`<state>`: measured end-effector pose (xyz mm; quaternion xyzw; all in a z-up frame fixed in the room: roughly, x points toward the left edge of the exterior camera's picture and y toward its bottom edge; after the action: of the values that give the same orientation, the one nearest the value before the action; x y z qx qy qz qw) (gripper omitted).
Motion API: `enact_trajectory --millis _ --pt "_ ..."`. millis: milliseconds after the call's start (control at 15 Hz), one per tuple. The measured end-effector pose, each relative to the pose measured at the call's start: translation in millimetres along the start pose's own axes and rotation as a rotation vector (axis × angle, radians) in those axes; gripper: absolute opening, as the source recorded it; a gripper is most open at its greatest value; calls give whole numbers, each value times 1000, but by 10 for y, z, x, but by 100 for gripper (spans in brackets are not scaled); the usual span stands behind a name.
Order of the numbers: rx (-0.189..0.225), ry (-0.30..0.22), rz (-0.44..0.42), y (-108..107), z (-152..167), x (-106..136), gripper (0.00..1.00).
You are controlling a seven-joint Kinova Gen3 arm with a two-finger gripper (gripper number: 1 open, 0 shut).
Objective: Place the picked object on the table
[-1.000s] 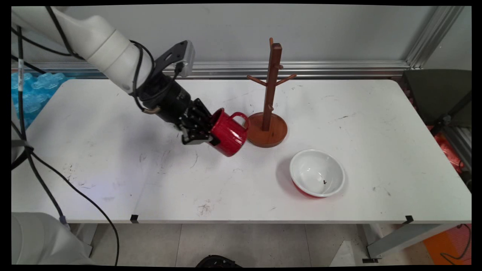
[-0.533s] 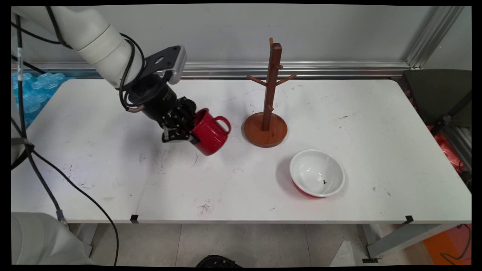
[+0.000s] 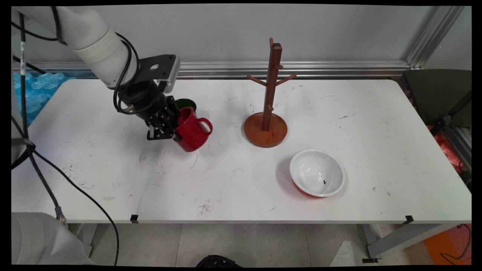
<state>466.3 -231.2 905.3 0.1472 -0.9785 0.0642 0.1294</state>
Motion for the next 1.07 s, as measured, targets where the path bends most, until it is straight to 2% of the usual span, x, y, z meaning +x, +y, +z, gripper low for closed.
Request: enact_trajectory --millis 467,1067 --pt "22 -87 45 88 236 -45 0" --pt "57 -150 74 123 508 -72 0"
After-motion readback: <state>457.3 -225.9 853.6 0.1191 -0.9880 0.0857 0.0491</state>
